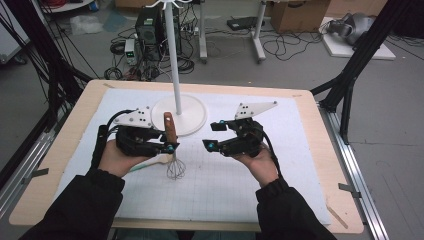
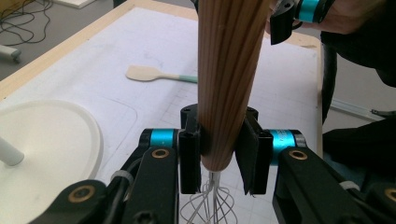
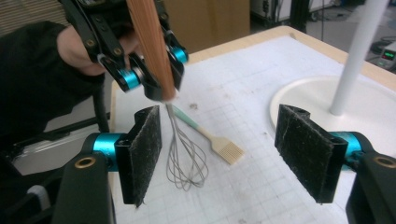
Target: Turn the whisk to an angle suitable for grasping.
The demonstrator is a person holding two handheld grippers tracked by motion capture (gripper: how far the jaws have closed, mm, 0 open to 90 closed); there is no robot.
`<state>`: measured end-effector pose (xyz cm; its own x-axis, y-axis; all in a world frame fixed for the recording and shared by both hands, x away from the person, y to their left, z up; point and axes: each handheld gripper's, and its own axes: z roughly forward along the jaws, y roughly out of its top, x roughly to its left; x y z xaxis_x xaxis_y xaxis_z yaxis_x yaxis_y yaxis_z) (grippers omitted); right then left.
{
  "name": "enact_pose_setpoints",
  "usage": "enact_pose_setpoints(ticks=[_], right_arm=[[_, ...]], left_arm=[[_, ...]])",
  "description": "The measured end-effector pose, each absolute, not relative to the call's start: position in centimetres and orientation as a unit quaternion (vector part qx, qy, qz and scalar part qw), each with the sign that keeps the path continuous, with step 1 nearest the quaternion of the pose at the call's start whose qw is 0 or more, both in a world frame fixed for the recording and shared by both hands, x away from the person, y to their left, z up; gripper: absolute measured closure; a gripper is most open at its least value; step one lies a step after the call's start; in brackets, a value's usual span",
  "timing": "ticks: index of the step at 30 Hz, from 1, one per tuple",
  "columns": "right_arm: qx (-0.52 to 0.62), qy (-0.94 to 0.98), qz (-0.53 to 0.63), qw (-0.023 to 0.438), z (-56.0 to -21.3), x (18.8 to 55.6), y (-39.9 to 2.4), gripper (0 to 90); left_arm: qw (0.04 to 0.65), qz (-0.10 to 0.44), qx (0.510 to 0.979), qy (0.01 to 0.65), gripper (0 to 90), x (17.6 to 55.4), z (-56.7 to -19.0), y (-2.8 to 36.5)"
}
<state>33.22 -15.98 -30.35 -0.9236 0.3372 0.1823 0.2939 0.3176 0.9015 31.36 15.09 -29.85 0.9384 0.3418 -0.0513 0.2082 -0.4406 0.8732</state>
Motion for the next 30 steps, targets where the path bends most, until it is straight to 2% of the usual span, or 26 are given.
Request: enact_pose_setpoints(ticks=[16, 30], right_arm=[[0.223, 0.810, 0.541, 0.039, -31.7, 33.1, -18.3, 27.8], [0.270, 0.803, 0.528, 0.061, -34.0, 32.6, -22.3, 24.4]], left_arm=[[0.510, 0.074, 0.839, 0.175, 72.1, 32.2, -29.3, 15.9], [0.519, 0.071, 0.832, 0.183, 72.1, 33.6, -28.5, 16.5]])
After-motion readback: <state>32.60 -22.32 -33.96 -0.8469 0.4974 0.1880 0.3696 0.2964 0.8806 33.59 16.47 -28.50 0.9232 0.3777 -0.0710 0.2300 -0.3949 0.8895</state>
